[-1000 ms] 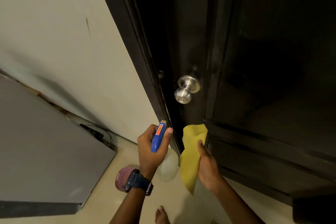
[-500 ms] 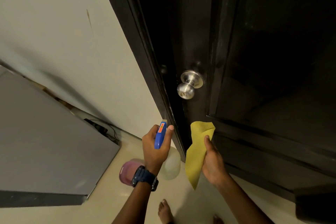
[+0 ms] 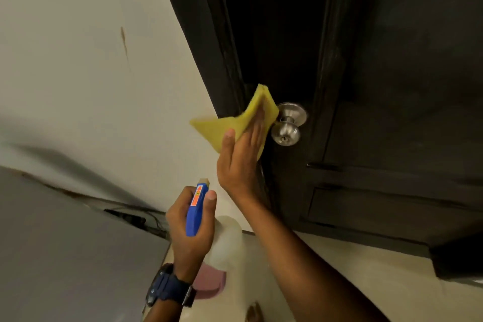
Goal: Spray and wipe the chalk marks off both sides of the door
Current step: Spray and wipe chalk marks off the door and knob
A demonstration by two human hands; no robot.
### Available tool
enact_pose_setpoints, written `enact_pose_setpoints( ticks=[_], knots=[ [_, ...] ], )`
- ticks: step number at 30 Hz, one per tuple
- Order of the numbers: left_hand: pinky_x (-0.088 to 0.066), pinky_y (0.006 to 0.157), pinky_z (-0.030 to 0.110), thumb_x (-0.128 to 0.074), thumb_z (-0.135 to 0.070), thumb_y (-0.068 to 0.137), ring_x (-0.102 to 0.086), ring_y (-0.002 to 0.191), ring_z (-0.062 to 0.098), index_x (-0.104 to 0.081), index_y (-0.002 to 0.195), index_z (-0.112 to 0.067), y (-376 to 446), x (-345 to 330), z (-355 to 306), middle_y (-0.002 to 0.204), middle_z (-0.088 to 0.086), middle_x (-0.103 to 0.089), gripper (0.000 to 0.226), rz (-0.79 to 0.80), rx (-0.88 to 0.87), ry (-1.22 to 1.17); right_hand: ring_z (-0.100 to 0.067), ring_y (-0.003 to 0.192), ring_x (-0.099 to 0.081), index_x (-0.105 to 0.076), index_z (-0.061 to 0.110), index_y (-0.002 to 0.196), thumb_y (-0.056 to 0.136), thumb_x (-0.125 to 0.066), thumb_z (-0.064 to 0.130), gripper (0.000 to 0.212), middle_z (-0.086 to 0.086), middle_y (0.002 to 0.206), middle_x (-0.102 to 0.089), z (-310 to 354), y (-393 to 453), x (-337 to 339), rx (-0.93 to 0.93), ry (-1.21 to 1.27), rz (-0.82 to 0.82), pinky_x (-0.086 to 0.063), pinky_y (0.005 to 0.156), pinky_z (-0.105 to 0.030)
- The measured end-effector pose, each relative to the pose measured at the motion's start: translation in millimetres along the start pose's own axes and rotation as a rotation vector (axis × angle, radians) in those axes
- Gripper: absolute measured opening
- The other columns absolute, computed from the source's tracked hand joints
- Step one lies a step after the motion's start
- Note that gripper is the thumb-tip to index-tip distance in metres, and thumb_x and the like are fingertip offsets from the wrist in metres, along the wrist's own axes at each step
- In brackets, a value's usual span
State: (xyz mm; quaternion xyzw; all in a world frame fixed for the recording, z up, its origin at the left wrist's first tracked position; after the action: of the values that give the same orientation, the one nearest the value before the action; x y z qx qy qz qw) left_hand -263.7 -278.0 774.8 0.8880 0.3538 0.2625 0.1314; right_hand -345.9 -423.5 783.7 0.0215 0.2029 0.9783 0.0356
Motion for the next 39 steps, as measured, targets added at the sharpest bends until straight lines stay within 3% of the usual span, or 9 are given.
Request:
enact_pose_setpoints(
  ticks=[5, 8, 13, 17, 20, 27, 31, 35, 39],
  knots=[
    [-0.047, 0.052, 0.038, -0.048, -0.065, 0.093, -0.056, 0.053, 0.028, -0.062, 0.082, -0.003, 20.3, 16.8, 14.2, 0.064, 0.012, -0.059, 0.064, 0.107, -0.087, -0.008, -0.026, 0.149, -0.03, -0.017, 0.019, 0.159, 0.105, -0.036, 0.05, 0.065, -0.007, 0.162, -0.026, -158.9, -88.5, -5.5, -0.491, 0.099, -0.068, -0.022, 0.124, -0.044],
    [-0.044, 0.052, 0.037, -0.047, -0.065, 0.093, -0.054, 0.053, 0.025, -0.062, 0.078, -0.001, 27.4, 24.1, 23.4, 0.063, 0.012, -0.057, 0.068, 0.161, -0.116, -0.015, -0.023, 0.15, -0.027, -0.008, 0.02, 0.159, 0.108, -0.041, 0.028, 0.062, 0.003, 0.16, -0.023, -180.3, -116.7, 1.4, -0.705, 0.196, -0.065, -0.02, 0.112, -0.013],
    [-0.043, 0.053, 0.044, -0.047, -0.066, 0.093, -0.054, 0.055, 0.029, -0.061, 0.077, -0.001, 34.7, 20.2, 34.8, 0.066, 0.014, -0.058, 0.068, 0.229, -0.127, -0.022, -0.009, 0.146, -0.03, -0.008, 0.015, 0.16, 0.1, -0.035, 0.044, 0.072, 0.0, 0.164, -0.023, -103.6, -75.1, -3.2, -0.371, 0.09, -0.066, -0.025, 0.118, -0.016],
    [-0.045, 0.054, 0.047, -0.048, -0.065, 0.093, -0.056, 0.058, 0.031, -0.061, 0.081, -0.003, 44.3, 8.9, 33.0, 0.068, 0.013, -0.059, 0.064, 0.257, -0.126, -0.067, -0.017, 0.13, -0.05, -0.003, 0.018, 0.16, 0.101, -0.037, 0.004, 0.069, -0.005, 0.161, -0.029, -142.3, -93.2, 9.7, -0.444, 0.032, -0.042, -0.037, 0.11, -0.036],
    [-0.047, 0.055, 0.044, -0.049, -0.062, 0.095, -0.056, 0.058, 0.03, -0.062, 0.083, -0.001, 51.2, -0.6, 24.2, 0.069, 0.014, -0.06, 0.064, 0.259, -0.156, -0.098, -0.035, 0.115, -0.05, -0.01, 0.006, 0.159, 0.102, -0.038, -0.006, 0.064, -0.002, 0.138, -0.045, -150.4, -103.8, 20.6, -0.554, -0.042, -0.001, -0.043, 0.096, -0.025],
    [-0.048, 0.06, 0.021, -0.046, -0.056, 0.098, -0.061, 0.063, 0.015, -0.063, 0.084, 0.006, 75.5, 3.3, 10.9, 0.074, 0.007, -0.065, 0.066, 0.216, -0.199, -0.147, -0.02, 0.155, -0.013, 0.004, 0.028, 0.158, 0.095, -0.034, -0.007, 0.081, -0.004, 0.169, -0.002, -100.3, -94.1, 6.7, -0.245, -0.058, 0.1, -0.016, 0.125, -0.029],
    [-0.048, 0.06, 0.02, -0.046, -0.055, 0.099, -0.06, 0.062, 0.015, -0.062, 0.084, 0.006, 78.5, 17.7, 3.7, 0.074, 0.007, -0.065, 0.065, 0.188, -0.263, -0.105, -0.017, 0.129, -0.049, -0.007, 0.013, 0.16, 0.1, -0.038, -0.006, 0.071, -0.014, 0.159, -0.035, -167.4, -110.3, 22.3, -0.567, -0.063, 0.137, -0.03, 0.097, 0.001],
    [-0.048, 0.062, 0.018, -0.045, -0.059, 0.098, -0.062, 0.064, 0.014, -0.063, 0.09, 0.005, 74.1, 23.8, 7.2, 0.075, 0.004, -0.066, 0.067, 0.15, -0.234, -0.095, 0.012, 0.07, -0.052, -0.018, 0.008, 0.159, 0.1, -0.041, -0.004, 0.065, -0.001, 0.109, -0.062, -134.3, -89.1, 18.1, -0.551, -0.01, 0.03, -0.044, 0.073, -0.014],
    [-0.049, 0.064, 0.015, -0.046, -0.057, 0.098, -0.064, 0.068, 0.012, -0.063, 0.09, 0.009, 69.8, 25.3, 13.3, 0.078, -0.005, -0.066, 0.069, 0.132, -0.174, -0.131, -0.01, 0.089, -0.06, -0.035, 0.01, 0.155, 0.096, -0.04, -0.009, 0.062, -0.01, 0.121, -0.064, -106.1, -69.4, 22.7, -0.497, 0.088, -0.078, -0.046, 0.078, -0.011]
  ],
)
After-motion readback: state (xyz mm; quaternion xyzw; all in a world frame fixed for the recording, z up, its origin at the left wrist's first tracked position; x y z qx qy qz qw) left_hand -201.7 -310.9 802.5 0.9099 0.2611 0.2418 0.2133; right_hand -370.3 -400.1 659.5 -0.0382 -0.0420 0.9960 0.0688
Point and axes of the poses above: each hand's wrist, its own y-axis towards the middle knuckle, its own x-axis out of the back of the hand, z = x × y, the point moved 8 cm from there along y, towards the middle knuckle
